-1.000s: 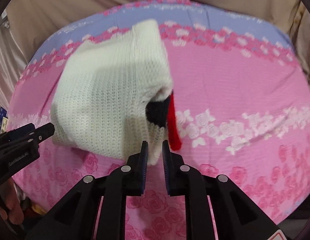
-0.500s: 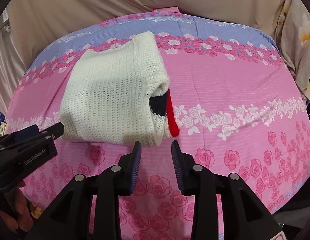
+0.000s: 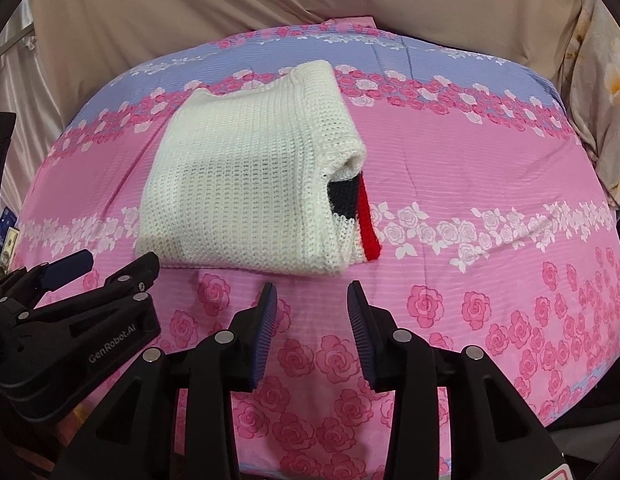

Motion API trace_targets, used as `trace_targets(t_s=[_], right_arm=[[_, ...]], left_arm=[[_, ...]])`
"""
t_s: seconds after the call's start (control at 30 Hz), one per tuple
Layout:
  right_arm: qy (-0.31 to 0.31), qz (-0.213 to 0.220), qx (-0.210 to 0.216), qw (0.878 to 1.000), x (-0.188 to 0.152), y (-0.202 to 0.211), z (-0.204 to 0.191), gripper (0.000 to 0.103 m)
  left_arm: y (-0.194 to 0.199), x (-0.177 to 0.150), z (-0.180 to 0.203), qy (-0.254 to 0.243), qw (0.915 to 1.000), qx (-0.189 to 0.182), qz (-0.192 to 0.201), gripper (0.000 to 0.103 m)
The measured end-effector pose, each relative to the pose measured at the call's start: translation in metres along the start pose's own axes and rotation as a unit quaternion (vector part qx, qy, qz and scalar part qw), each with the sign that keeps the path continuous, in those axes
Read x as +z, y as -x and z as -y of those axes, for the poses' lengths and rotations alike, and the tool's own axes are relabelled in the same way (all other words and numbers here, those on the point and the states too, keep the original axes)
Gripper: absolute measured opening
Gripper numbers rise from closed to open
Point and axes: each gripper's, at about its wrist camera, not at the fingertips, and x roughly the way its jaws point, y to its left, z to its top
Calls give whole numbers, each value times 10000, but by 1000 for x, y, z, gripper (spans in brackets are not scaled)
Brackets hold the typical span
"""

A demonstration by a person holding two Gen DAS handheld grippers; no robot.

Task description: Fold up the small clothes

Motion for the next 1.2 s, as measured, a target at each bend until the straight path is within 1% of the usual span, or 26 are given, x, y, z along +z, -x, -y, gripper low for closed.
trace_targets(t_s=[0.17,0.2,0.57,0.8,0.97,1.2], right_arm=[[123,22,30,9999,-1,1,-8,37],[126,26,24,9999,-1,1,-9,37],[72,12,54,10000,-1,-1,-8,37],[106,-13,-15,9999,-4,-9,-10,37],[109,-25,-97,9999,-5,-14,-10,37],[122,-58,-143,9998,-7,-19,-9,37]], left_arm=[[3,-1,5,-97,9999,34,59,69],[3,-2,5,-90,9999,86,78,69],[2,-2,4,89,9998,137,109,69],[-4,-6,3,162,9997,157,85,69],[-7,-9,5,110,9996,194,184,69],[-12,-11,6,112,9996,210,154,69]])
